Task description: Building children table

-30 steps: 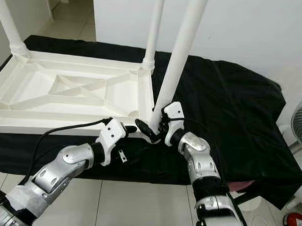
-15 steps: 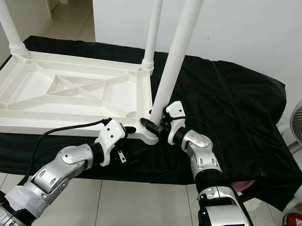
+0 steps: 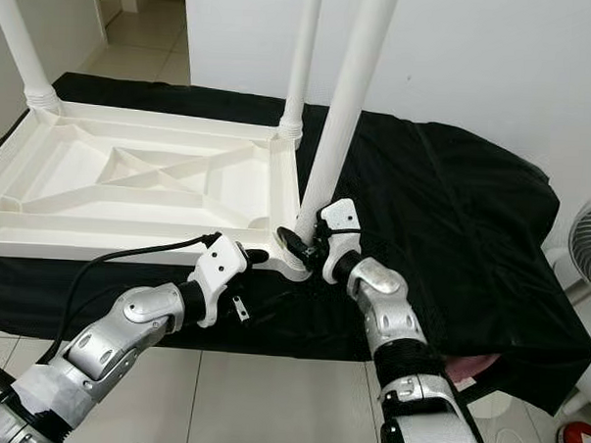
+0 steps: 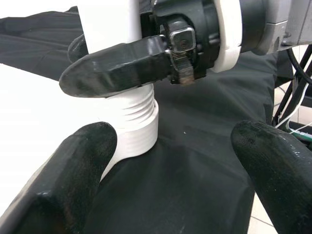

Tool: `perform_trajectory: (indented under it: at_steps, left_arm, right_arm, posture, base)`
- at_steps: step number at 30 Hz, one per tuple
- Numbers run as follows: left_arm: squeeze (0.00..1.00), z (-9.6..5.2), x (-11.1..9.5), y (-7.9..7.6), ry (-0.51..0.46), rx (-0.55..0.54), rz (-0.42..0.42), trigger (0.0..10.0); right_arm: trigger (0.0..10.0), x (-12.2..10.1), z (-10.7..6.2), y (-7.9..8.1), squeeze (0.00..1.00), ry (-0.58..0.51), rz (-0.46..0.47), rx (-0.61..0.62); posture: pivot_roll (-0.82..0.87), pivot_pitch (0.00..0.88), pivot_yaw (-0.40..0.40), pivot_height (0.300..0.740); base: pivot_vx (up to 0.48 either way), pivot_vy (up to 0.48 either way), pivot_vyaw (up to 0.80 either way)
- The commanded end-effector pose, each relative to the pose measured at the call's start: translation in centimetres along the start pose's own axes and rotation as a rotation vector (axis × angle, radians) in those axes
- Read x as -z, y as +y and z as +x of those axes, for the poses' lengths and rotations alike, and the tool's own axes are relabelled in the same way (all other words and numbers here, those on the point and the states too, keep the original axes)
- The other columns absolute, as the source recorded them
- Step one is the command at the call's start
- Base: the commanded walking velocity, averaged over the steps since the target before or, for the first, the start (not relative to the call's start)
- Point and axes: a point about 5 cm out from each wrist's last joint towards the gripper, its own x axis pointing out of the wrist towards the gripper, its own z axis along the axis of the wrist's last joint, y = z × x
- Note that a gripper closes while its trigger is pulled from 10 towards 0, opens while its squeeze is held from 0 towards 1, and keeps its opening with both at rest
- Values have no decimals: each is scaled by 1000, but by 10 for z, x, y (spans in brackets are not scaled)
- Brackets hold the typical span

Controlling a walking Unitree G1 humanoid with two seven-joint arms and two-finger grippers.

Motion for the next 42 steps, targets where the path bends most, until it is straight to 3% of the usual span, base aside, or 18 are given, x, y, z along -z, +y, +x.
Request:
perform_trajectory:
  at_steps: [1,6,10,16,19,24,25,26,35,36,38,39,42]
  left_arm:
    - [0,1,0,-10,0,151,-1,10000]
    - [0,2,0,-10,0,153,0,10000]
    - [0,2,0,-10,0,154,0,10000]
    - [0,2,-1,-10,-1,153,2,10000]
    - [0,1,0,-10,0,154,1,10000]
    - [0,1,0,-11,1,157,0,10000]
    - [0,1,0,-11,2,158,0,10000]
    - [0,1,0,-11,2,158,0,10000]
    - [0,1,0,-11,2,155,0,10000]
    - [0,1,0,-11,2,154,0,10000]
    - [0,1,0,-11,2,154,0,10000]
    - [0,1,0,-11,2,154,1,10000]
    - [0,1,0,-10,2,153,2,10000]
  right_arm:
    - [10000,10,-3,0,0,60,11,75]
    - [10000,10,-4,6,0,50,85,261]
    - [10000,10,-5,9,0,46,87,322]
    - [10000,8,-10,32,0,23,105,533]
    - [10000,5,-10,43,0,21,99,520]
    - [10000,6,-11,40,0,32,129,538]
    - [10000,6,-11,39,165,35,134,542]
    - [10000,6,-11,39,1000,37,137,539]
    - [10000,-1,-13,33,1000,6,117,411]
    - [10000,0,-13,31,373,21,103,373]
    - [10000,0,-13,31,373,21,103,373]
    - [10000,2,-15,25,0,26,66,264]
    - [10000,2,-16,19,0,16,15,177]
  posture:
    - [-43,0,-83,740]
    - [-47,0,-83,740]
    - [-46,0,-82,740]
    - [-36,0,-90,740]
    - [-35,0,-90,740]
    - [-35,0,-90,740]
    - [-35,0,-90,740]
    - [-31,0,-95,740]
    - [-30,0,-98,740]
    - [-32,0,-97,740]
    - [-32,0,-97,740]
    - [-33,0,-94,740]
    - [-35,0,-90,740]
  base:
    - [0,0,0]
    - [0,0,0]
    - [0,0,0]
    - [0,0,0]
    - [0,0,0]
    - [0,0,0]
    - [0,0,0]
    - [0,0,0]
    - [0,0,0]
    - [0,0,0]
    - [0,0,0]
    - [0,0,0]
    - [0,0,0]
